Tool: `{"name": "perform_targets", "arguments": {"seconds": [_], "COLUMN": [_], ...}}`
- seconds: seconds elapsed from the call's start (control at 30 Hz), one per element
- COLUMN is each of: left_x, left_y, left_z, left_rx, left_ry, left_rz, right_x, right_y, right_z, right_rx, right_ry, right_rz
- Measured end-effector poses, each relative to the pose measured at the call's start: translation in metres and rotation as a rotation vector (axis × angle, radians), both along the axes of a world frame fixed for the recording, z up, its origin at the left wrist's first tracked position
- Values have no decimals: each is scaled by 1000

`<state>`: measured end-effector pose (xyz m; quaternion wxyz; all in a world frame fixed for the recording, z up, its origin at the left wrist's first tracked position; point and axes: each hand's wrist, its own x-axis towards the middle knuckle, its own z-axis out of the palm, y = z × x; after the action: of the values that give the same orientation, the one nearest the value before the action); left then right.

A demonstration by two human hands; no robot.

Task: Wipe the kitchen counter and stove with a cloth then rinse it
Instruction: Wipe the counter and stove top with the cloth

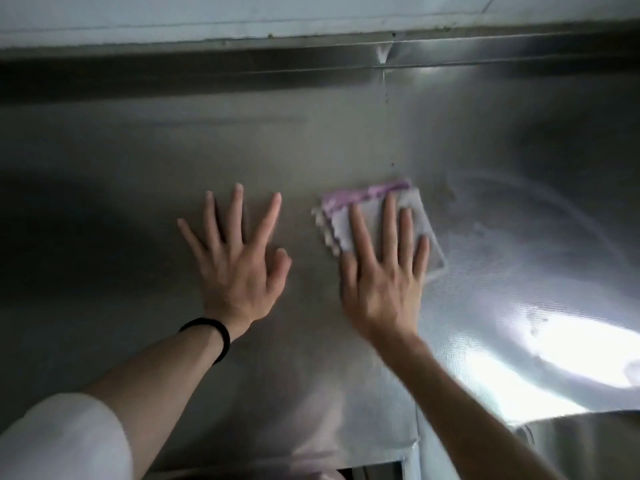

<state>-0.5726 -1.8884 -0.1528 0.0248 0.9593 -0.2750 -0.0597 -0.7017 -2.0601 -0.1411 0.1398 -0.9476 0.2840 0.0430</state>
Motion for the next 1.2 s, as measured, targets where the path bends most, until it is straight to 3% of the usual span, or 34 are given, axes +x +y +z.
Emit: {"name": "perform_targets", "arguments": {"seconds": [0.1, 0.2, 0.37, 0.53, 0.67, 0.77, 0.87, 1.0, 1.1, 1.2], "left_x": [-1, -2, -2, -1, 0, -1, -3, -3, -2, -2], "left_y": [1, 1, -1, -2, -1, -2, -4, -1, -1, 0], "left_z": [-2, -2, -1, -1, 0, 1, 3, 2, 0, -2], "left_rx": [-20, -33, -19, -12, -18, -31, -40, -44, -47, -58], "left_ry": [1, 11, 11, 4, -6, 1, 12, 19, 9, 13], "left_rz": [0, 10, 7, 8, -3, -1, 1, 16, 3, -5], "right_x": [-128, -192, -141, -16, 28, 13, -44, -142, -176, -185], "right_y": [80, 116, 86, -4, -38, -7, 77, 190, 177, 137], "right_z": [1, 8, 7, -10, -9, -3, 4, 12, 12, 13], "right_rx": [5, -42, 51, -3, -15, -8, 25, 75, 80, 59], "right_ry": [104, 162, 131, 8, -23, -43, 11, 97, 141, 144], "right_rz": [39, 49, 122, 30, -21, -163, -284, -162, -66, -180]}}
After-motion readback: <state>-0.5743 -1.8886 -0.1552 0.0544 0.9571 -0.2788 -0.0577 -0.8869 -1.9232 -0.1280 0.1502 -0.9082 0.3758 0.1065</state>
